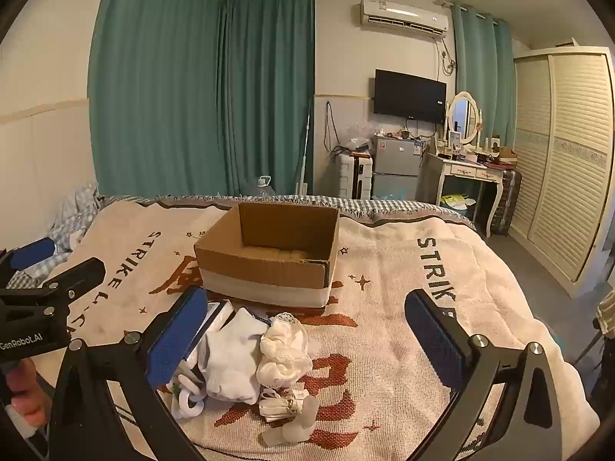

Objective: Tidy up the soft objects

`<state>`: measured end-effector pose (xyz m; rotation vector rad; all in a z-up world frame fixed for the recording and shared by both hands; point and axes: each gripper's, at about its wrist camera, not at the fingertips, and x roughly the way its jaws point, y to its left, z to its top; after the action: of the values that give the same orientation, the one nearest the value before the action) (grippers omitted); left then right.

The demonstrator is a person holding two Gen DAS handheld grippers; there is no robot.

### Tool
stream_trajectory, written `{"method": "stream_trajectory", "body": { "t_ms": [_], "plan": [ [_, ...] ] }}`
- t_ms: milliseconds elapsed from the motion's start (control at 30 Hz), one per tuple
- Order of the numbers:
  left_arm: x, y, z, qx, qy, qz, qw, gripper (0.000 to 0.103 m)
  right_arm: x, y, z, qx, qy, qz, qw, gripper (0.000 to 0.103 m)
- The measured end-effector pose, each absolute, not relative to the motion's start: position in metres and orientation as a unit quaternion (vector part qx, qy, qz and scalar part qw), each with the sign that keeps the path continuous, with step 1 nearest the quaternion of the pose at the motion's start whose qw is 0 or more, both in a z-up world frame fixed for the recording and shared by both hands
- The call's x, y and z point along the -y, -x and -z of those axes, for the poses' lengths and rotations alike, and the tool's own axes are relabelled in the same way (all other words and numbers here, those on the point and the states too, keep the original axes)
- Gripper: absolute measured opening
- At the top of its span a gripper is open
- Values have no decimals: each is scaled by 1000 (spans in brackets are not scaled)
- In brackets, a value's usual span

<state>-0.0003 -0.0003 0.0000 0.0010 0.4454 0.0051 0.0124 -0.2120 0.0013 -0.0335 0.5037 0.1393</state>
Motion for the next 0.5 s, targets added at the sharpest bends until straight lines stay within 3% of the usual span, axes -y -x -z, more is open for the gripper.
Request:
{"method": "stream_trajectory", "body": {
  "t_ms": [500],
  "plan": [
    [2, -4, 0, -233, -7, 3, 972, 103, 212, -14, 0, -253, 17, -69, 965, 103]
  ]
}}
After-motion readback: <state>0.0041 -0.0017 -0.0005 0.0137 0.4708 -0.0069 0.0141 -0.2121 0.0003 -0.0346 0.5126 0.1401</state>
